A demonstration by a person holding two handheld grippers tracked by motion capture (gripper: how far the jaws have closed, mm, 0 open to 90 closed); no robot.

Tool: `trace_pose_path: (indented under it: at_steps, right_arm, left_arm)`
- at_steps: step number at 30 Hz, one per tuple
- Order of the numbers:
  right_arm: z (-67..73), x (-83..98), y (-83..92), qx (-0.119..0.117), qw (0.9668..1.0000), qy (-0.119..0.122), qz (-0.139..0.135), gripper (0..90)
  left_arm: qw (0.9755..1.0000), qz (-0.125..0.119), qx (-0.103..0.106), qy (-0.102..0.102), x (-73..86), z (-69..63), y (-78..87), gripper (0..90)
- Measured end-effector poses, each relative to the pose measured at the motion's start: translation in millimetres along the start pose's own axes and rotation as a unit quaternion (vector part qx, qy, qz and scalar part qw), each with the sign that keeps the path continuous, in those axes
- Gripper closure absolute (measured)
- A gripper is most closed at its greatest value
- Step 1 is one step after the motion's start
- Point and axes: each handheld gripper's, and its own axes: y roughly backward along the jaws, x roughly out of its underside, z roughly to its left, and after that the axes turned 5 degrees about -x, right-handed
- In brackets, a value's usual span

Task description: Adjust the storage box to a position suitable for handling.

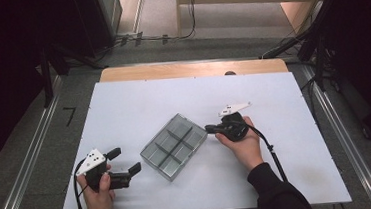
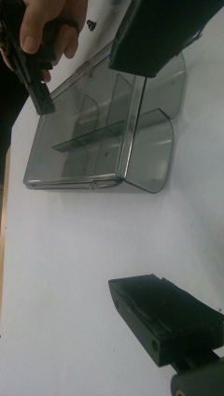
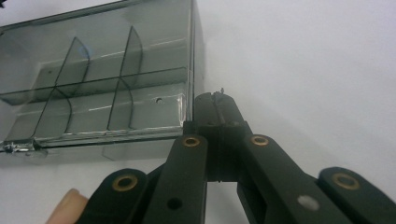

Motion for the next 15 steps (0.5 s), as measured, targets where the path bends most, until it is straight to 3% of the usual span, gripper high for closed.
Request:
trace_pose_path:
  at_steps: [15]
  right_arm:
    - [37.4,21.2,3.0,-0.022,0.9997,0.004,-0.013,88.3]
  left_arm:
    - [0.9998,-0.014,-0.013,0.005,-5.3,0.1,8.5,0.3]
